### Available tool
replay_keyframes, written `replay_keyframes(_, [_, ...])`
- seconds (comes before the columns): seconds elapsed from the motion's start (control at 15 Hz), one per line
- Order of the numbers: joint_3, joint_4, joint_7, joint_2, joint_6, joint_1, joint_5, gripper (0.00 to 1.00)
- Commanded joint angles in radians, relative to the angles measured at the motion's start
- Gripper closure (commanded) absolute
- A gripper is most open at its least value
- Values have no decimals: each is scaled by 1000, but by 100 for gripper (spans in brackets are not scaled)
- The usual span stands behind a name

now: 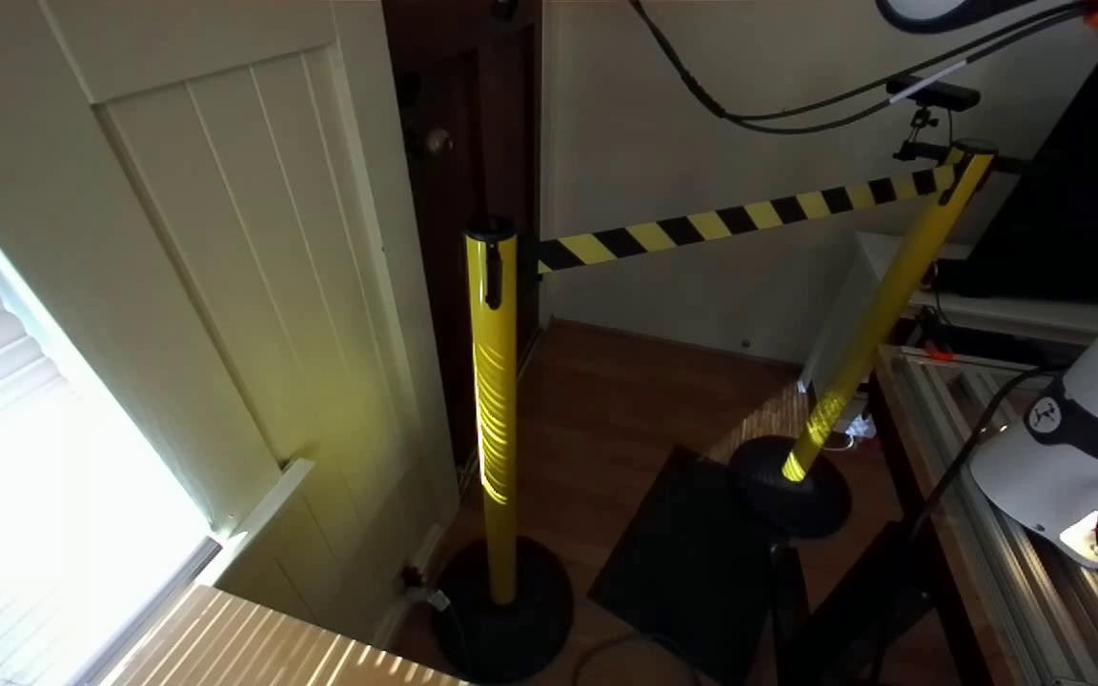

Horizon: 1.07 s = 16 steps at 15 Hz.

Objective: Close the door.

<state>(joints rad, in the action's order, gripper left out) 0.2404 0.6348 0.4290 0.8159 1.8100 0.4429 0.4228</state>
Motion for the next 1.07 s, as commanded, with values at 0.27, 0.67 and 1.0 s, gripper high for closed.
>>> replay_keyframes(0.27, [109,296,-68,-279,-179,-109,-119,12])
replay_keyframes(0.67, [171,559,-155,-462,-156,-264,-273,0])
replay_keyframes(1.0, [166,497,-141,-421,-176,-249,-246,0])
